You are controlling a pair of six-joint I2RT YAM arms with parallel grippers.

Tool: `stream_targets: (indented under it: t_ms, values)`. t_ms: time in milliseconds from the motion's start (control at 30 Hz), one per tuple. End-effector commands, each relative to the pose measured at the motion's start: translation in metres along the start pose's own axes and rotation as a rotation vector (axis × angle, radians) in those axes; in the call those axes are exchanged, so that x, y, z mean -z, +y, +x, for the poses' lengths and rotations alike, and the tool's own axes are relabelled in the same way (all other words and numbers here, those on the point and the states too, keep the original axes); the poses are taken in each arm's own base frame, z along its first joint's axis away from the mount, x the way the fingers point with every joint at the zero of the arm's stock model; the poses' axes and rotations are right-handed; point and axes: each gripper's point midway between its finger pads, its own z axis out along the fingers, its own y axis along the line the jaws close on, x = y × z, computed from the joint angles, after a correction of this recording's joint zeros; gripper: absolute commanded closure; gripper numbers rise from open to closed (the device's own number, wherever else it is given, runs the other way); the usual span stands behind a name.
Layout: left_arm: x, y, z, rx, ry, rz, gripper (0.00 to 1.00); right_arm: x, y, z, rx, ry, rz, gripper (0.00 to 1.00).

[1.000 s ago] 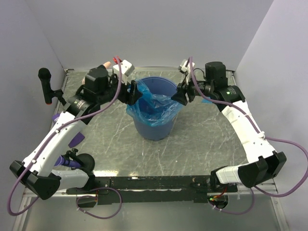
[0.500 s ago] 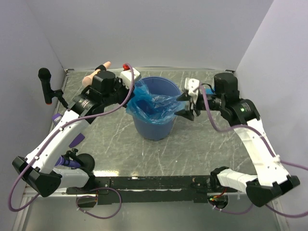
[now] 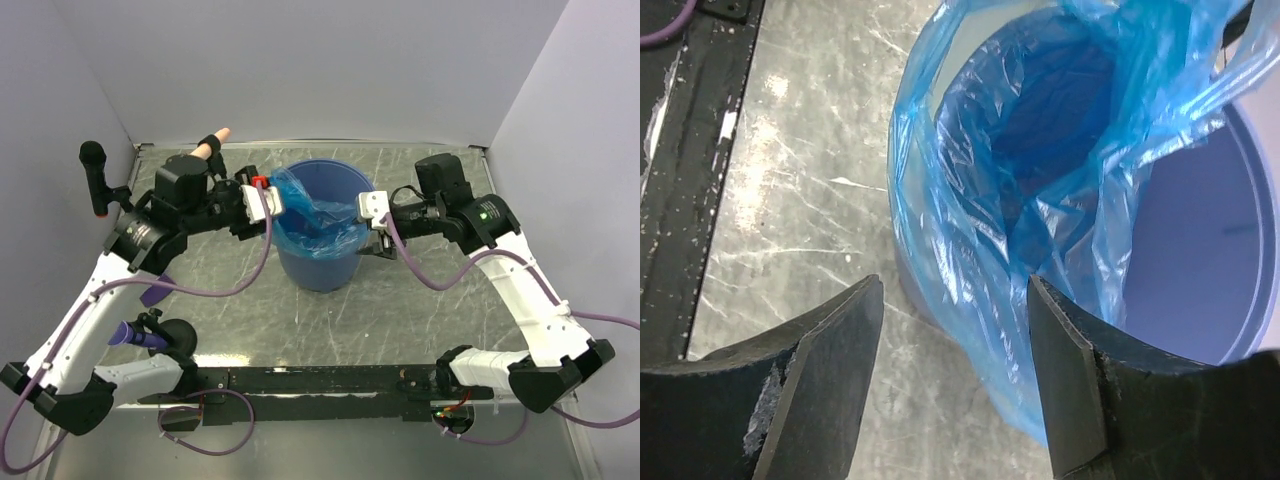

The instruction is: Put the trash bags into the trash bin

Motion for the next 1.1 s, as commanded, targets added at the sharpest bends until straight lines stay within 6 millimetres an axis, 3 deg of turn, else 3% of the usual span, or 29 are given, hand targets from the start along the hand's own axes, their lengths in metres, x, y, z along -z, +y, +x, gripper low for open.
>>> stream_targets:
  t_ms: [0,167,267,433,567,800,867,1067]
  values:
    - [0.001,-0.035,-0.024,-0.277,-0.112,0.306,0.34,-0.002,-0.009,-0.012,0.071,-0.018,-0.012,0.35]
    - [-0.016,-0.060,-0.030,-0.310,-0.100,0.547,0.38,-0.002,-0.011,-0.019,0.055,-0.048,0.009,0.34]
    - [-0.015,-0.073,-0.030,-0.292,-0.066,0.664,0.41,-0.003,-0.014,-0.017,0.038,-0.042,0.017,0.34]
    - [-0.004,-0.093,-0.026,-0.364,-0.066,0.698,0.40,-0.002,-0.015,-0.022,0.016,-0.051,0.002,0.35]
    - [0.001,-0.103,-0.026,-0.315,-0.030,0.709,0.39,-0.004,-0.020,-0.023,-0.001,-0.059,0.021,0.34]
    - [-0.004,-0.113,-0.004,-0.321,0.066,0.732,0.39,-0.014,-0.024,-0.004,-0.068,0.012,-0.025,0.39]
    - [-0.004,-0.115,0.005,-0.346,0.089,0.738,0.42,-0.015,-0.022,0.001,-0.080,0.033,-0.046,0.50]
    - [-0.007,-0.111,0.017,-0.387,0.140,0.726,0.67,-0.008,-0.015,-0.005,-0.026,0.026,-0.050,0.88]
